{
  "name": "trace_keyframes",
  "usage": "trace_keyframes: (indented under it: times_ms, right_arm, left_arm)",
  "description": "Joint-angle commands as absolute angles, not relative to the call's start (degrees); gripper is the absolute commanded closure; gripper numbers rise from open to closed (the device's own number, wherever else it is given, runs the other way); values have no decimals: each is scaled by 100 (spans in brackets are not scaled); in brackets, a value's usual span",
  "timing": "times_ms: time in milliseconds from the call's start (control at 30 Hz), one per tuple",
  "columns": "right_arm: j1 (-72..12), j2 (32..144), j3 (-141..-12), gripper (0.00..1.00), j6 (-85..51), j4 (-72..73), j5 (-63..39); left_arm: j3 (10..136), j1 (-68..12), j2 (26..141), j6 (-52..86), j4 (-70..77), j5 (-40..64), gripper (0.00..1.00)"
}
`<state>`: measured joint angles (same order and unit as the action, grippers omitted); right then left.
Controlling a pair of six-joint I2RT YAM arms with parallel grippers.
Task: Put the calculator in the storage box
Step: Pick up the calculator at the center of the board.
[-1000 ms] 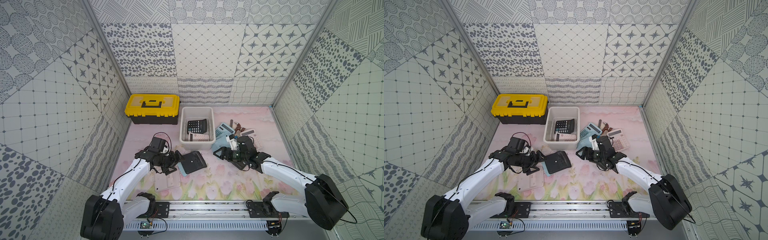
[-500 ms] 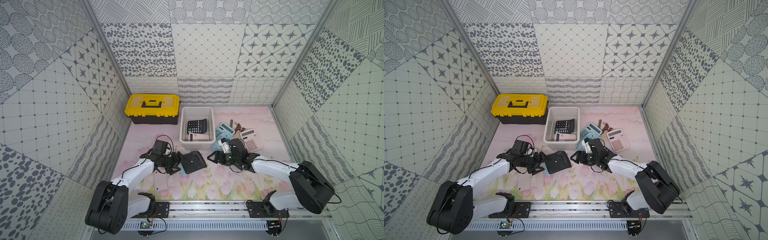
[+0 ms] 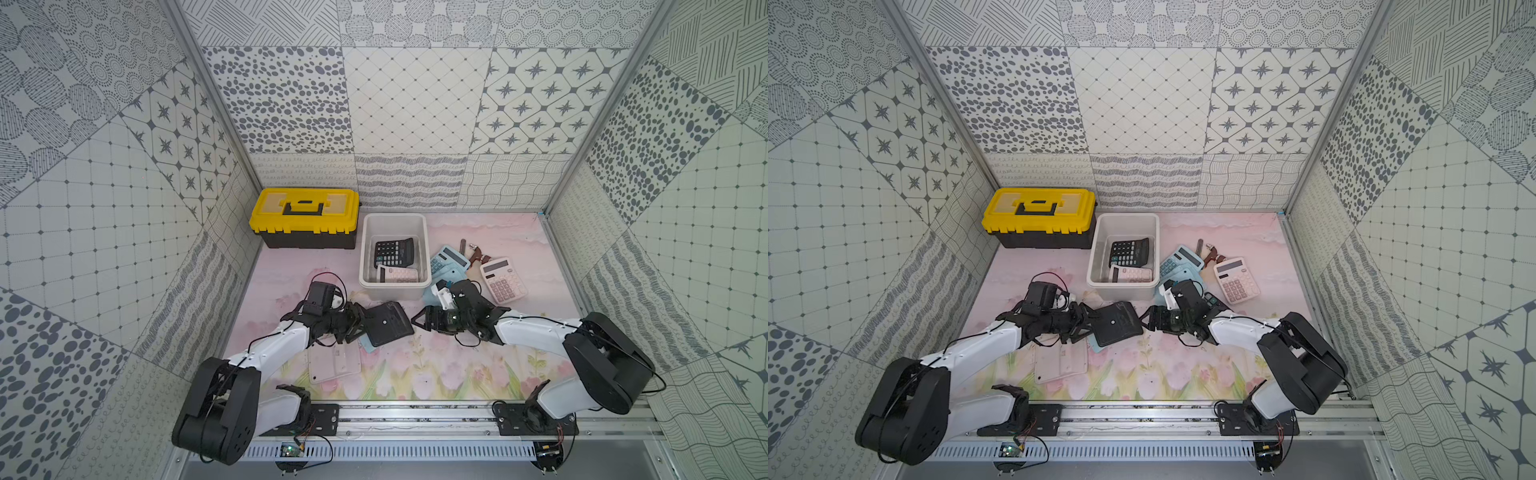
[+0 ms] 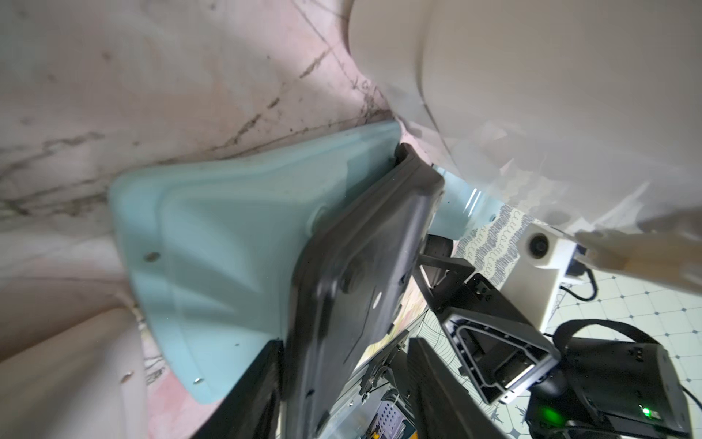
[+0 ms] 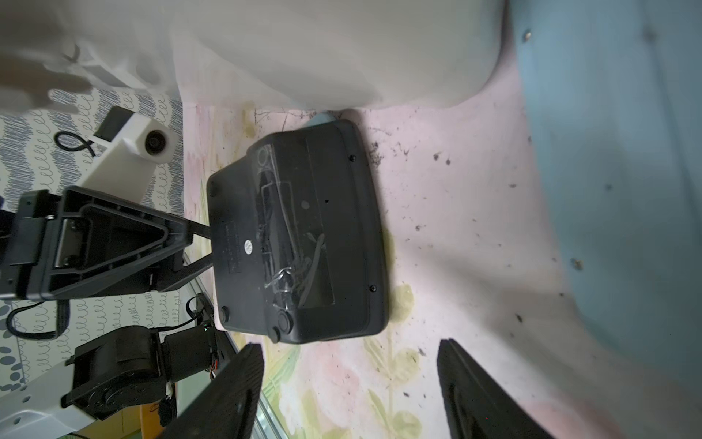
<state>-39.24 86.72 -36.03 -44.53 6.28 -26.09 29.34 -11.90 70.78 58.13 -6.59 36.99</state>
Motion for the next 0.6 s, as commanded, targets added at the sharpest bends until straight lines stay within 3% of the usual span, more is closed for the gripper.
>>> trace_keyframes:
  times_ms: [0,333,567]
  right_arm:
    - [-4016,8838,-3868,23,-4379,900,-2600]
    - [-4131,9125,-4076,25,-4339,877,-2597]
    - [-4196,9065,-4116,26,-4197,741,-2632]
  left_arm:
    - [2901,-1181,6937,6024,-37,4117,50]
    - [2919,-1338,6911,6216,117,4227,51]
    - [3159,-1746,7002,6319,159,4189,60]
